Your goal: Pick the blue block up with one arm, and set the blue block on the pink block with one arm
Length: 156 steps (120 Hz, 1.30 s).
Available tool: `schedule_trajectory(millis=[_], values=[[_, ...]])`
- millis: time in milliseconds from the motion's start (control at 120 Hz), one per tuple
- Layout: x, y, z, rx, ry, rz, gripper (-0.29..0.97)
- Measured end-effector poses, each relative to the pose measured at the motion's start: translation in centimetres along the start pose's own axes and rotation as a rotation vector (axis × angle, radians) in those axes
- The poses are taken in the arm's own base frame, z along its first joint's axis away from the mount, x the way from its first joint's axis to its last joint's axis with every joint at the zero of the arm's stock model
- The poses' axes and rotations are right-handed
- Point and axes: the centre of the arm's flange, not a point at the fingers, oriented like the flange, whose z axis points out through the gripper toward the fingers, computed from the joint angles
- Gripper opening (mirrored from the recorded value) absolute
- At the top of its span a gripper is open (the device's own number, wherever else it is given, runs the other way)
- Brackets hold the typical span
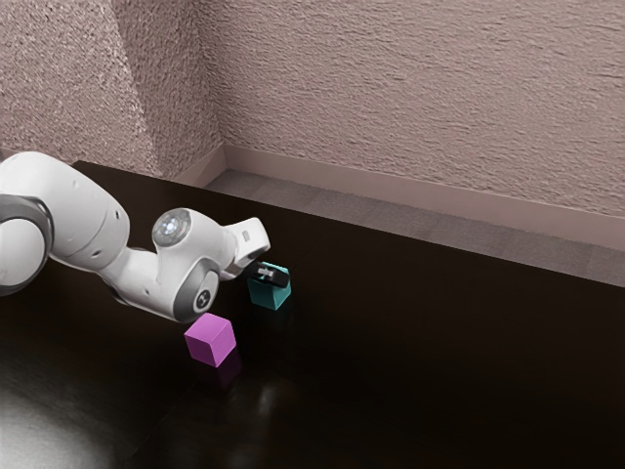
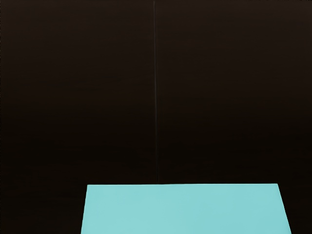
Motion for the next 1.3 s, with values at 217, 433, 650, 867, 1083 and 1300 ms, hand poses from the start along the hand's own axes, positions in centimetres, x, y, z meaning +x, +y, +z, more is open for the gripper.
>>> schedule_trajectory(millis=[217,433,650,867,1083,1300], values=[[-0.1,-0.3,0.0,0.002,0.001,-0.004,0.52],[0.0,-0.3,0.0,0.002,0.002,-0.004,0.44],[0.1,-0.5,-0.2,0.005,0.004,-0.002,0.40],[1.5,-0.4,-2.2,0.006,0.037,0.015,0.39],[1.4,-0.2,-6.1,0.009,0.054,0.026,0.39],[0.4,-0.5,-10.4,0.019,0.065,0.028,0.38]])
